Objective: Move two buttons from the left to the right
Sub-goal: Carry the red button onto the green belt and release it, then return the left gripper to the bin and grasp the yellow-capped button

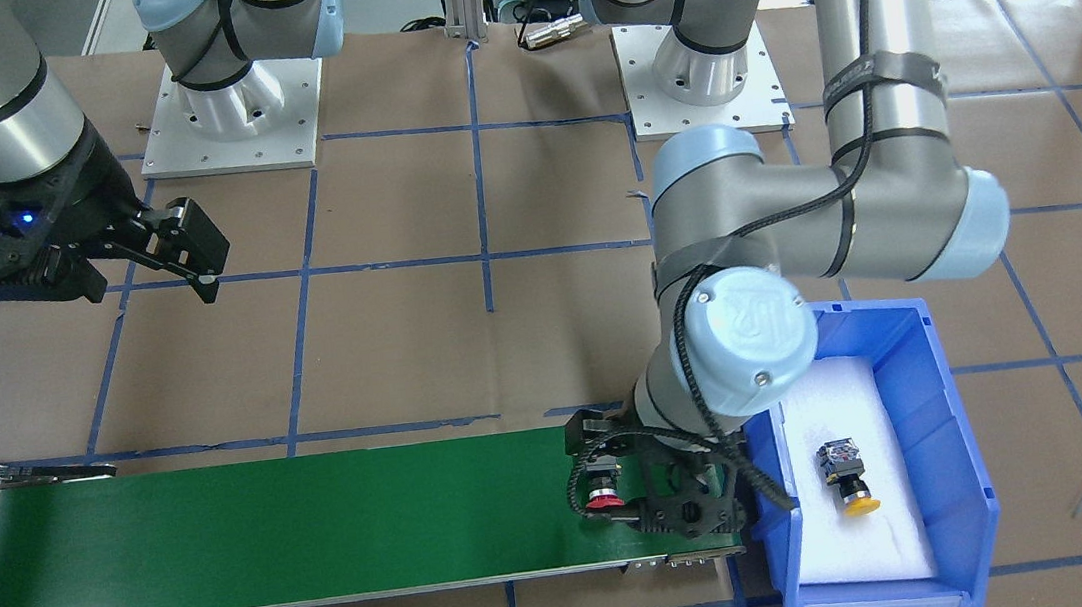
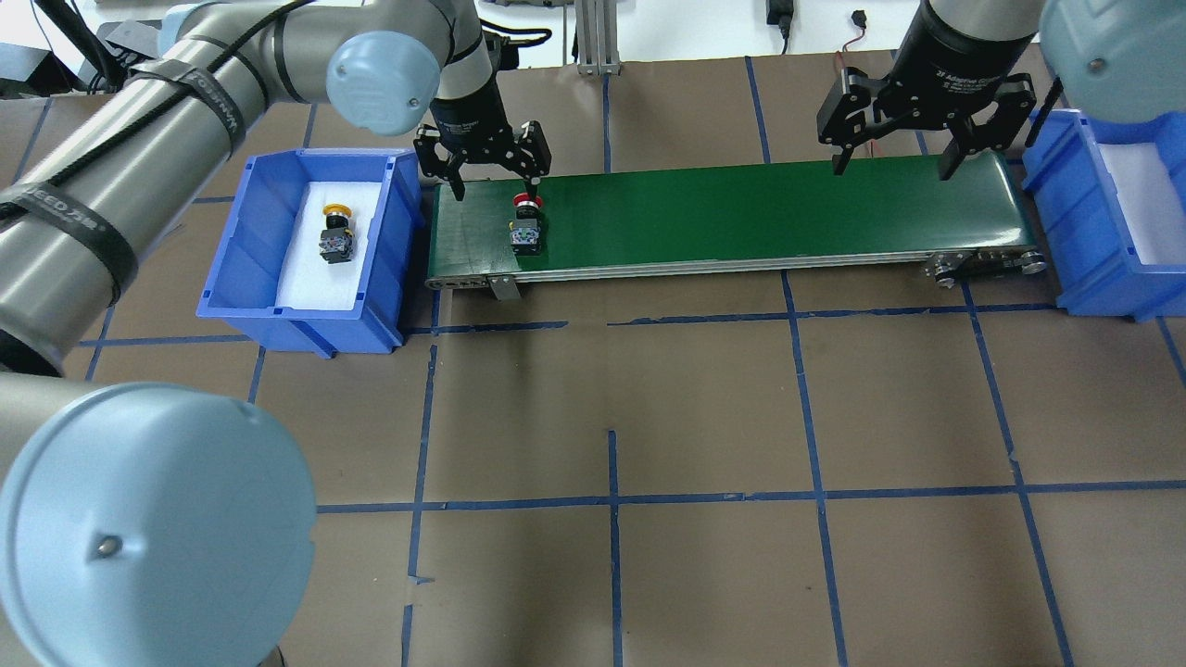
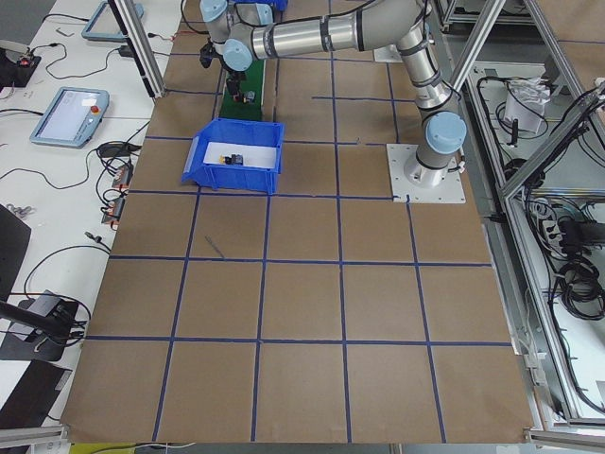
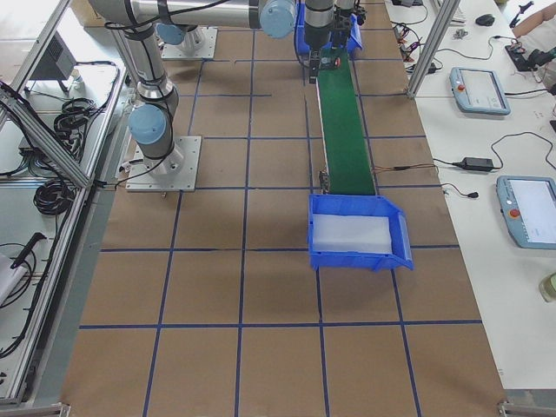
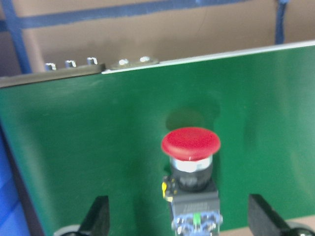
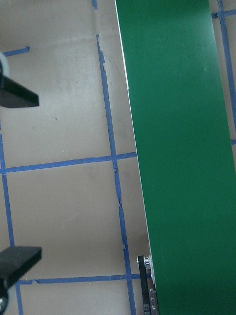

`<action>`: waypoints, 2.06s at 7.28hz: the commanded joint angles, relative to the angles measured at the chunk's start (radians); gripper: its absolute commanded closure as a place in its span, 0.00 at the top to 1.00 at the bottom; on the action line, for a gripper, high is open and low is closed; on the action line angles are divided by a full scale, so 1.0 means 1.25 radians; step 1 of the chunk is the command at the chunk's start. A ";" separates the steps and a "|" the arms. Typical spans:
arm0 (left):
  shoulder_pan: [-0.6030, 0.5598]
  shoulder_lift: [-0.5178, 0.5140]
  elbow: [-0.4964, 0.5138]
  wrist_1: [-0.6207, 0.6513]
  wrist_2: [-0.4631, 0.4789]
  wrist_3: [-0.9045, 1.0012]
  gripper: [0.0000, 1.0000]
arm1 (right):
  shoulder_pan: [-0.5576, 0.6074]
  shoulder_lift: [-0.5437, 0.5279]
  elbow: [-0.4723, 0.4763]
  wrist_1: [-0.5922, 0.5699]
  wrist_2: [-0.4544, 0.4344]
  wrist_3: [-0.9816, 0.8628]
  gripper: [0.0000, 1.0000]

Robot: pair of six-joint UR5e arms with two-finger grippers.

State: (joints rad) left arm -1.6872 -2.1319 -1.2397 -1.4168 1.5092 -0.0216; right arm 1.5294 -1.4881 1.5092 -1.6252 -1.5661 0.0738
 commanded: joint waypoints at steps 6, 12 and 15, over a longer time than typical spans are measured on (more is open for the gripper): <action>0.249 0.038 -0.046 0.011 0.026 0.238 1.00 | 0.000 0.001 0.000 -0.001 -0.004 -0.001 1.00; 0.244 -0.100 -0.039 0.060 0.075 0.237 1.00 | -0.003 0.003 -0.001 -0.014 -0.001 -0.005 1.00; 0.239 -0.119 -0.039 0.055 0.075 0.237 0.84 | -0.006 0.007 -0.002 -0.007 -0.004 -0.006 1.00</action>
State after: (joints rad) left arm -1.3838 -2.2715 -1.2885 -1.3472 1.6017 0.2740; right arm 1.5239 -1.4797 1.5075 -1.6379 -1.5695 0.0668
